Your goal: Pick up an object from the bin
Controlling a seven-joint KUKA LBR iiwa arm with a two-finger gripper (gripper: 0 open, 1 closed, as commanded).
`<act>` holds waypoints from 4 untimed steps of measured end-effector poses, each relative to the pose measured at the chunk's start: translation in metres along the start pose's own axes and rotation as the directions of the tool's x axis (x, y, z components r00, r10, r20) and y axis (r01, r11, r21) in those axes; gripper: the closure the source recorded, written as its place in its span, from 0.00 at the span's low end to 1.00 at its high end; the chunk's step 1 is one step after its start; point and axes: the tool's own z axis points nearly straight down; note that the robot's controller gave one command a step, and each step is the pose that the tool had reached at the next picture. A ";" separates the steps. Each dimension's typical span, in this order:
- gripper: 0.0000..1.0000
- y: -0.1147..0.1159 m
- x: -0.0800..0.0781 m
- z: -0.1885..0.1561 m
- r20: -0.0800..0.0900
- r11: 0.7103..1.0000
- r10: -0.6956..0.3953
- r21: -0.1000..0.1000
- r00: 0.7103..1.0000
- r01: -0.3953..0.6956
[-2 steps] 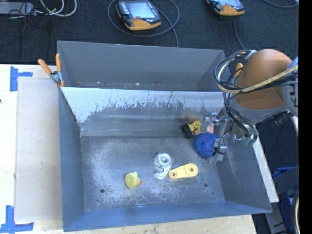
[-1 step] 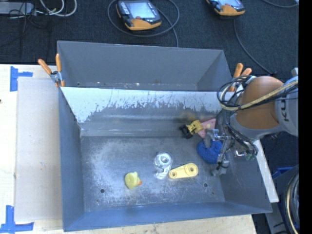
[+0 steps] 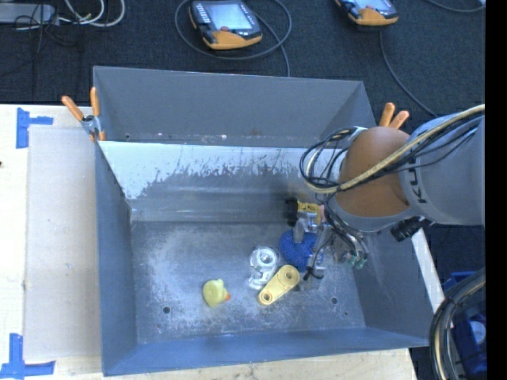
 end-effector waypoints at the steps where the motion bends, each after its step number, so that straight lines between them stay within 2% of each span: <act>1: 0.00 0.041 0.024 -0.002 0.001 0.685 -0.729 -0.001 0.685 0.729; 2: 1.00 0.041 0.023 -0.003 0.003 0.686 -0.728 0.001 0.686 0.728; 3: 1.00 0.044 0.024 -0.176 0.010 0.696 -0.718 0.007 0.696 0.718; 4: 1.00 0.081 -0.022 -0.056 0.007 0.690 -0.723 0.001 0.690 0.723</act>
Offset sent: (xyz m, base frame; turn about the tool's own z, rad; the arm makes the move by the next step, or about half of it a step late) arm -0.0213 0.0406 0.0030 -0.8157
